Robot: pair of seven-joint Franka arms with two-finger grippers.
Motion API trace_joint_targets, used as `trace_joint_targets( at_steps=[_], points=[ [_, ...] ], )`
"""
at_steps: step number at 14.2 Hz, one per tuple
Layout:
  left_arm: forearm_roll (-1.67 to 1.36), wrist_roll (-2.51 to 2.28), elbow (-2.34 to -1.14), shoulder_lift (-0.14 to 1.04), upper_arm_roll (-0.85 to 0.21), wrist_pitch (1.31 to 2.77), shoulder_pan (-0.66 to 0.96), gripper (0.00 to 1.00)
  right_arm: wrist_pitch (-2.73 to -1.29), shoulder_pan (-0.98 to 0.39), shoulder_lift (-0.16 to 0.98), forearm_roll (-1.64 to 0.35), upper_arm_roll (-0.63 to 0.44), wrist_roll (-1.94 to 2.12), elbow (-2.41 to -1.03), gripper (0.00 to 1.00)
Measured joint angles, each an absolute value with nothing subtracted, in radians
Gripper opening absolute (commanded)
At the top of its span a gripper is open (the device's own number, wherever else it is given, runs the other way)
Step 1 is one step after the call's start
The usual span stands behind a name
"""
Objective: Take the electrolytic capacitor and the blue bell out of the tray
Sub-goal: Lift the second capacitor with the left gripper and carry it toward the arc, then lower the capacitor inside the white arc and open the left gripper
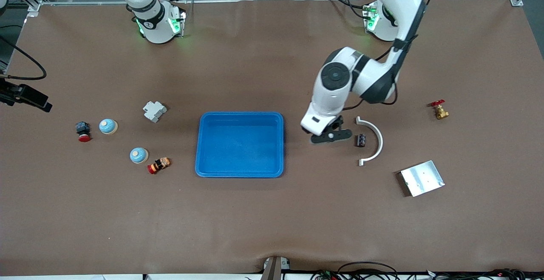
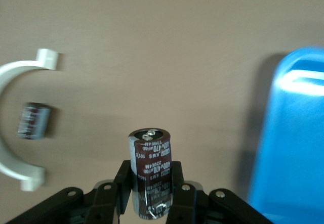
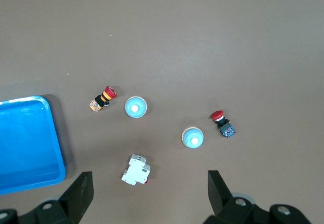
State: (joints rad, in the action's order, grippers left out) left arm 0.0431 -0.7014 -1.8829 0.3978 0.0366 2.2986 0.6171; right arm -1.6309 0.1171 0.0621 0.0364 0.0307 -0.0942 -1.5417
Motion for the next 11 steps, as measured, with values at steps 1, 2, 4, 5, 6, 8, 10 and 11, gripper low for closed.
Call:
trace_joint_targets(
  at_steps=[1,2,4,5,6,8,10,11],
  points=[
    [0.043,-0.637,-1.928,0.371,0.036,2.303,0.592,0.00,-1.632,0.116,0.062,0.036,0.033,-0.094,-1.541,1.00],
    [0.043,-0.570,-1.964,0.353,0.035,2.307,0.564,0.00,-1.635,0.114,0.062,0.036,0.034,-0.095,-1.540,1.00],
    [0.043,-0.444,-2.018,0.330,0.032,2.316,0.506,0.00,-1.645,0.114,0.062,0.036,0.033,-0.098,-1.537,1.00],
    [0.043,-0.378,-2.042,0.317,0.032,2.319,0.474,0.00,-1.648,0.115,0.062,0.036,0.032,-0.099,-1.535,1.00],
    [0.043,-0.314,-2.065,0.302,0.030,2.321,0.440,0.00,-1.648,0.115,0.062,0.035,0.032,-0.099,-1.534,1.00],
    [0.043,-0.193,-2.111,0.261,0.030,2.322,0.371,0.00,-1.648,0.114,0.062,0.035,0.034,-0.100,-1.531,1.00],
    [0.043,-0.090,-2.150,0.223,0.029,2.322,0.306,0.00,-1.647,0.114,0.062,0.035,0.034,-0.101,-1.530,1.00],
    [0.043,-0.051,-2.164,0.211,0.028,2.322,0.279,0.00,-1.647,0.114,0.062,0.035,0.033,-0.101,-1.530,1.00]
  ],
)
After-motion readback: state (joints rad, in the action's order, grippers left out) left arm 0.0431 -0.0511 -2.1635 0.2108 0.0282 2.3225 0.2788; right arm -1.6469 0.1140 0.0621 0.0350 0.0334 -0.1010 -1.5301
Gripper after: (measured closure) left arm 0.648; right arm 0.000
